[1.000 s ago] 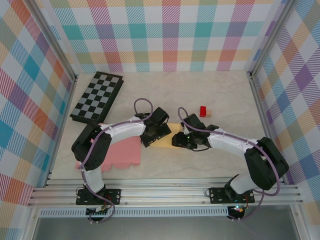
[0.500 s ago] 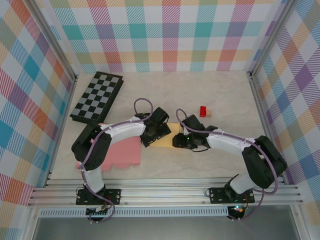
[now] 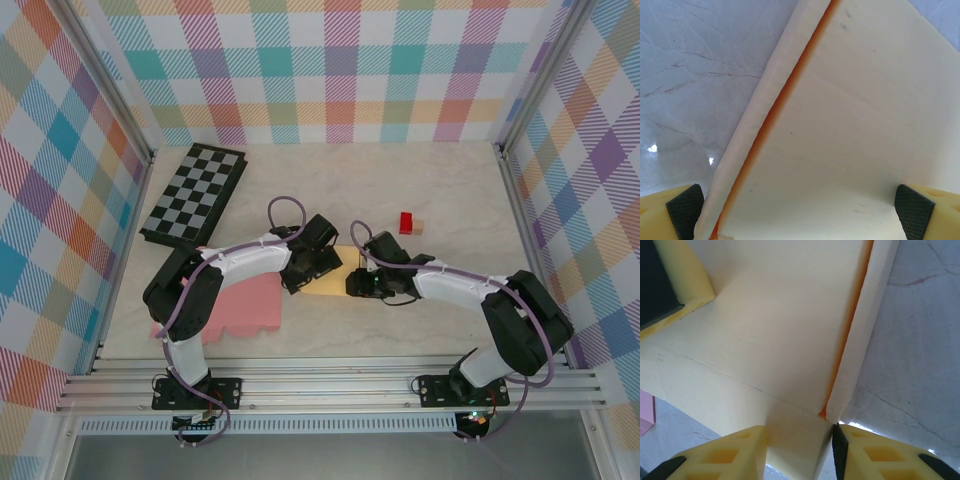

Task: Fold the paper box

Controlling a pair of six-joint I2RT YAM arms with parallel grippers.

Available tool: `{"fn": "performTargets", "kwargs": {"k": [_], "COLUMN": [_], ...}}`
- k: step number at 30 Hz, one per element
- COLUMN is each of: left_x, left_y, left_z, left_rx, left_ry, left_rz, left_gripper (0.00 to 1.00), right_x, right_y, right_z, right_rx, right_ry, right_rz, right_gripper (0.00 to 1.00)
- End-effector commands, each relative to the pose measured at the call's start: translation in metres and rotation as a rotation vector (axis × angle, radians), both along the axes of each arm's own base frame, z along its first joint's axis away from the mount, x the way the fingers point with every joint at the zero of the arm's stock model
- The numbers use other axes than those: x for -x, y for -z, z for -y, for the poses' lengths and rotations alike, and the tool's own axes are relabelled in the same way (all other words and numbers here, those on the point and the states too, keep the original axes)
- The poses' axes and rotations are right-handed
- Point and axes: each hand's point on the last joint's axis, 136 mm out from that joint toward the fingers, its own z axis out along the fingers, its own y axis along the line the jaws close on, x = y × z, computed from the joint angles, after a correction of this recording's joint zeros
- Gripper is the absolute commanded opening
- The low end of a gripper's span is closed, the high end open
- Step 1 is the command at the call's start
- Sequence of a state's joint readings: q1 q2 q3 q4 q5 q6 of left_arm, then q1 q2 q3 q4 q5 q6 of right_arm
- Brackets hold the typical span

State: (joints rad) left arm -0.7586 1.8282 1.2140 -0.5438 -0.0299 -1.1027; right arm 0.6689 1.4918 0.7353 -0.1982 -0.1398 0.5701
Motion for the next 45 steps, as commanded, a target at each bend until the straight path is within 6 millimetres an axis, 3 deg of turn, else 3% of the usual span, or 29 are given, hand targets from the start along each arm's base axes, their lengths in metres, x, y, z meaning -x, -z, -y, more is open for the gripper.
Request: {"fn": "performTargets", "kwargs": {"k": [1, 20, 31, 38, 45], "left_x": [0.016, 0.018, 0.017, 0.017, 0.018], "left_y": [0.028, 0.035, 0.039, 0.038, 0.039], "left_z": [-0.026, -0.028, -0.03, -0.031, -0.032], "left_rx": [-0.128, -0.136, -0.145, -0.148, -0.148], "left_ry": [0.0, 0.003, -0.003, -0.003, -0.004], "left_rz": [-0.07, -0.083, -0.089, -0.091, -0.092], "left_gripper": [1.0, 1.0, 1.0, 1.0, 1.0], "right_x": [0.0, -0.001, 0.002, 0.003, -0.003], "right_y": [0.01, 0.032, 0.024, 0.013, 0.026], "right_z": [0.0, 0.015, 0.026, 0.021, 0.027], "right_rx": [0.013, 0.11, 0.129, 0.088, 0.14], "right_ry": [-0.043, -0.142, -0.073, -0.068, -0.062], "right_rz": [0.038, 0.149, 0.131, 0.137, 0.151], "right_gripper": [0.41, 0.42, 0.45, 0.44, 0.41]}}
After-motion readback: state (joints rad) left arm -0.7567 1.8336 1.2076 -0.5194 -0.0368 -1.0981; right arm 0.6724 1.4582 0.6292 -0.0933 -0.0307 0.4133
